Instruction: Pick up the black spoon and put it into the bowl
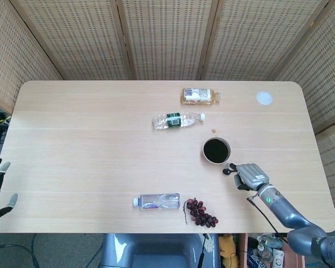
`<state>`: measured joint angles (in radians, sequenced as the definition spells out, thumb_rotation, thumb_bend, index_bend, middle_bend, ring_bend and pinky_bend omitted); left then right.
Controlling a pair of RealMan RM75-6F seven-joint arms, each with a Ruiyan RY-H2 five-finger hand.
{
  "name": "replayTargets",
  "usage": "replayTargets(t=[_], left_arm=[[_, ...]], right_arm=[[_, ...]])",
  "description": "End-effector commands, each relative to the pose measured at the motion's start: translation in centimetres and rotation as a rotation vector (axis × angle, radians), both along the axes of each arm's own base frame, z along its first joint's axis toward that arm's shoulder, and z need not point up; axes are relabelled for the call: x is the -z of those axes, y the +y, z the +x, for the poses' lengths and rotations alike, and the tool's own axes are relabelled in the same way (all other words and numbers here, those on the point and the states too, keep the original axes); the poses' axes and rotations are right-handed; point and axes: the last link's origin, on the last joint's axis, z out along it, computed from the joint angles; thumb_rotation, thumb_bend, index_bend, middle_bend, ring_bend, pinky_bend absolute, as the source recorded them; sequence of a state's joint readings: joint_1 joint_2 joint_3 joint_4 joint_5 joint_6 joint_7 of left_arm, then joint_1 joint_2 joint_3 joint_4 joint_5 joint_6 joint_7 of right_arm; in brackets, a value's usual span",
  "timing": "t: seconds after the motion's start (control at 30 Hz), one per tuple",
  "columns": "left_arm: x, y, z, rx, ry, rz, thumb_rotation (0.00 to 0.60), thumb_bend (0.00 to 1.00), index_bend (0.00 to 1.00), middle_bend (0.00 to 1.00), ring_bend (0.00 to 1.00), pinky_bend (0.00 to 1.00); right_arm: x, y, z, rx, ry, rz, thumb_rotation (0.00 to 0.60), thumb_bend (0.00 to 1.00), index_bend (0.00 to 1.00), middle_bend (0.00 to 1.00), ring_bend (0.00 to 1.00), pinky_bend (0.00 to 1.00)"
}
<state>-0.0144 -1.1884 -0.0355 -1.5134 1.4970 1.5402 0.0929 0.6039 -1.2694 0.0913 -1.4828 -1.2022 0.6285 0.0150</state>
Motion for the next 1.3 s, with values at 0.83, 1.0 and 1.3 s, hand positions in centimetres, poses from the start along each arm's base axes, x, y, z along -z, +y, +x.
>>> replayTargets(t=[0.83,1.0,1.3], left_arm=[[-0.2,-0.3,-0.4,-0.015,0.001,0.004,0.6,0.36,0.0,0.0,0.0,0.0],[-0.1,-0.4,-0.5,-0.016,0.0,0.005,0.6,0.36,0.0,0.0,0.0,0.0],[-0.1,-0.3,-0.5,-0.014,-0.002,0.004,0.6,0.36,0.0,0.0,0.0,0.0]], right_arm=[[3.0,-1.1,-0.9,0.039,0.051,0.055,0.6,0.94,0.22,0.91,0.96,1.0],[3.1,-0.9,-1.2,0.046,0.064,0.068,0.6,0.94,0.22,0.92,0.97,1.0],[2.8,-0.2,-2.2,0.071,0.084,0.079,0.6,0.94,0.22,0.92,0.97,1.0]])
